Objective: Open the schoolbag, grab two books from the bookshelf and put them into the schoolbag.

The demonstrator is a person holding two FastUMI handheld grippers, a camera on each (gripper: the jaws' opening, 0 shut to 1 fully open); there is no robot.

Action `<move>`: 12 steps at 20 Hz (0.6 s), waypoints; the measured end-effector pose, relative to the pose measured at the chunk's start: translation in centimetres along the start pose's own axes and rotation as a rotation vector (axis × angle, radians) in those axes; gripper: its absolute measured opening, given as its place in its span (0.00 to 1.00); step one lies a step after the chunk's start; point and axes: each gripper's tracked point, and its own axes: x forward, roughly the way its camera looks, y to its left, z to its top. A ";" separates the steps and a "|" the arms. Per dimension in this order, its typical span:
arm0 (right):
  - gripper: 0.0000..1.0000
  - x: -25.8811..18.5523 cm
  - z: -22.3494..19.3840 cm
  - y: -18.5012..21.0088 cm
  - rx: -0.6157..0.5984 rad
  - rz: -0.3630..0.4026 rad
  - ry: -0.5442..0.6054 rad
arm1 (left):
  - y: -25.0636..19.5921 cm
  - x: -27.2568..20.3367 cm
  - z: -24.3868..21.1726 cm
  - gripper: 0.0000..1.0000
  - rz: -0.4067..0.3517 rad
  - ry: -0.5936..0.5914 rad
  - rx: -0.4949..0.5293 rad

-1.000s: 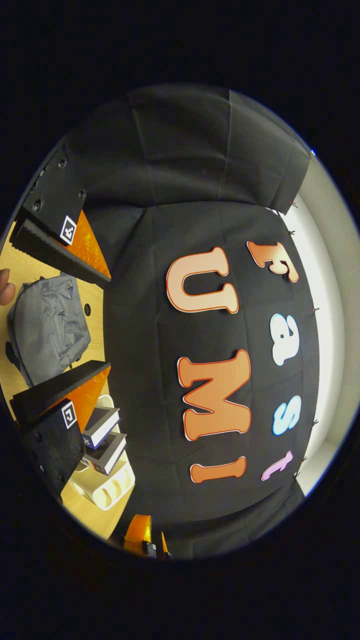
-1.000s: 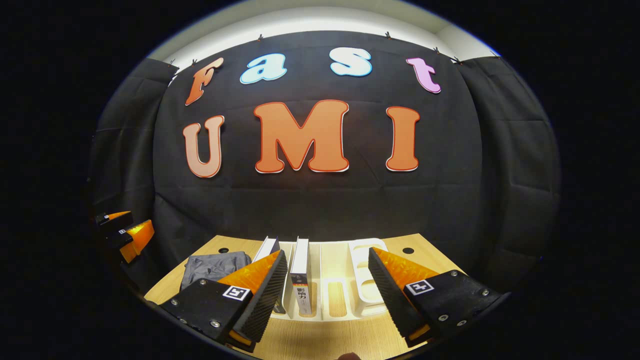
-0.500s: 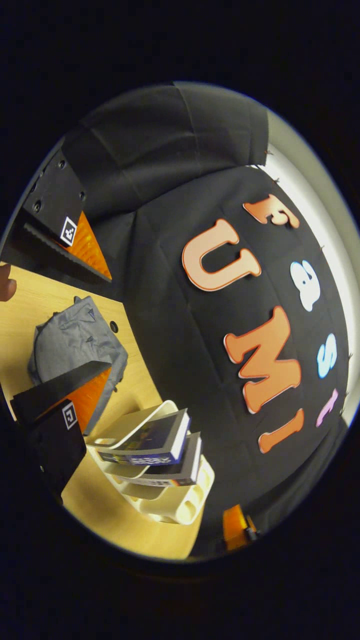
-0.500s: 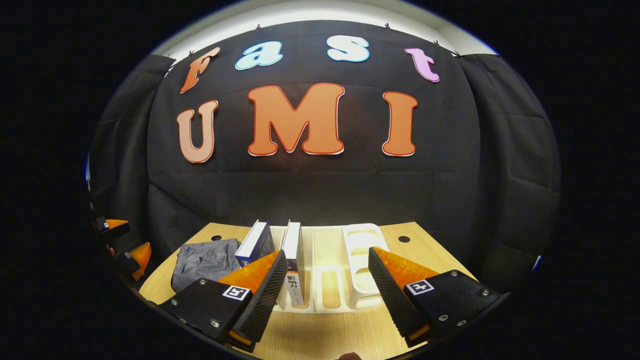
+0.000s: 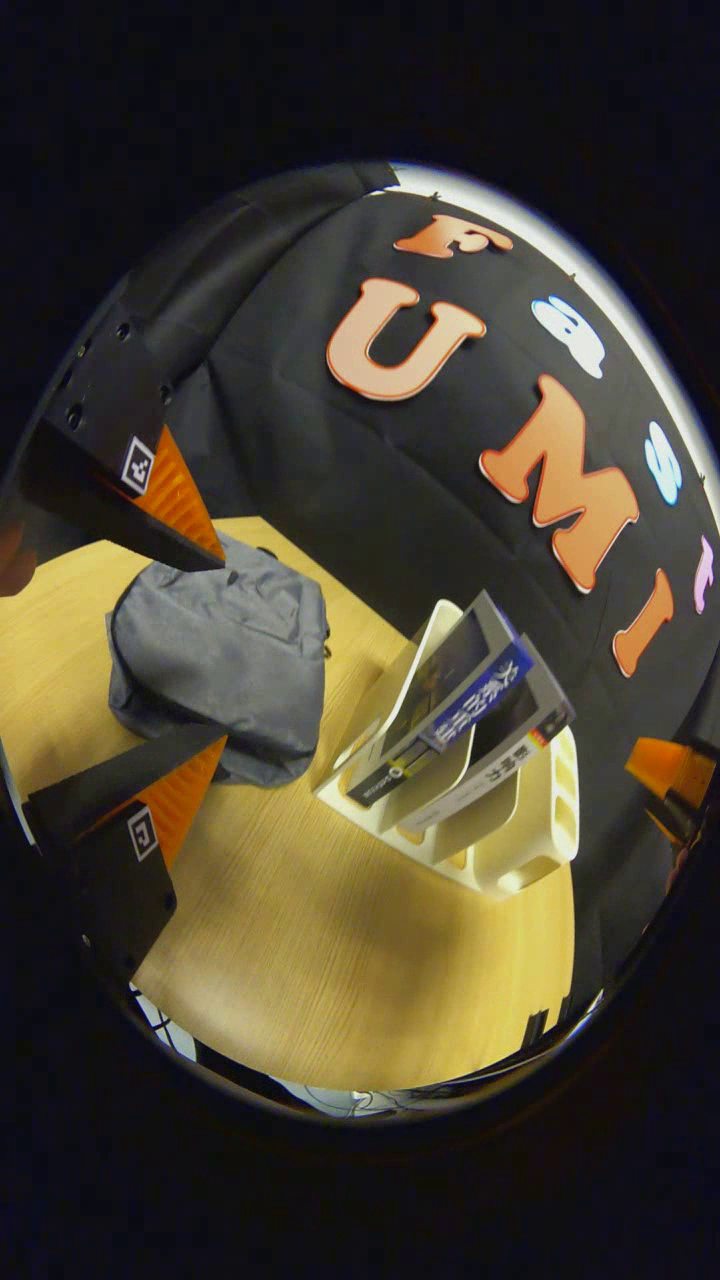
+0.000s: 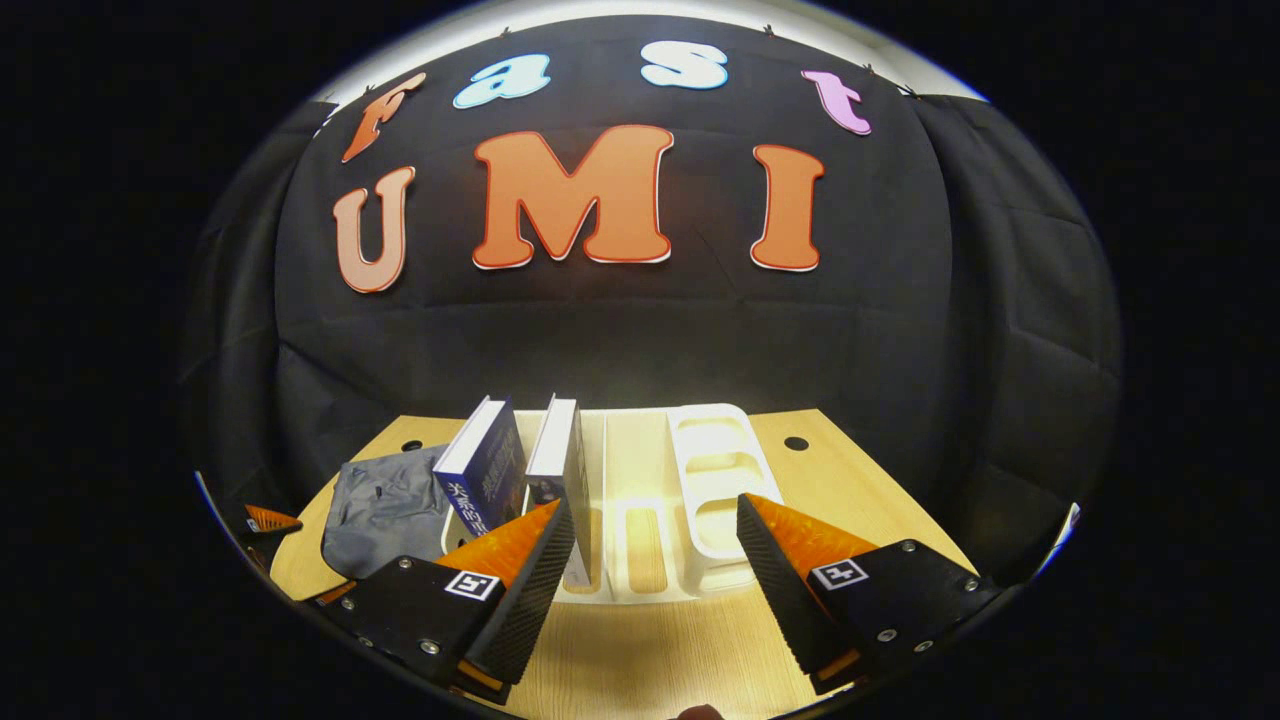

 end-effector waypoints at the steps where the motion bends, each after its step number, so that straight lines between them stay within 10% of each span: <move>1: 0.97 0.1 -0.5 -0.3 0.000 -0.009 0.014 | -0.7 0.7 -0.3 0.96 -0.017 0.014 0.017; 12: 0.98 1.3 -3.6 -0.9 -0.021 -0.027 0.114 | -2.4 8.2 -6.5 0.96 -0.125 0.201 0.080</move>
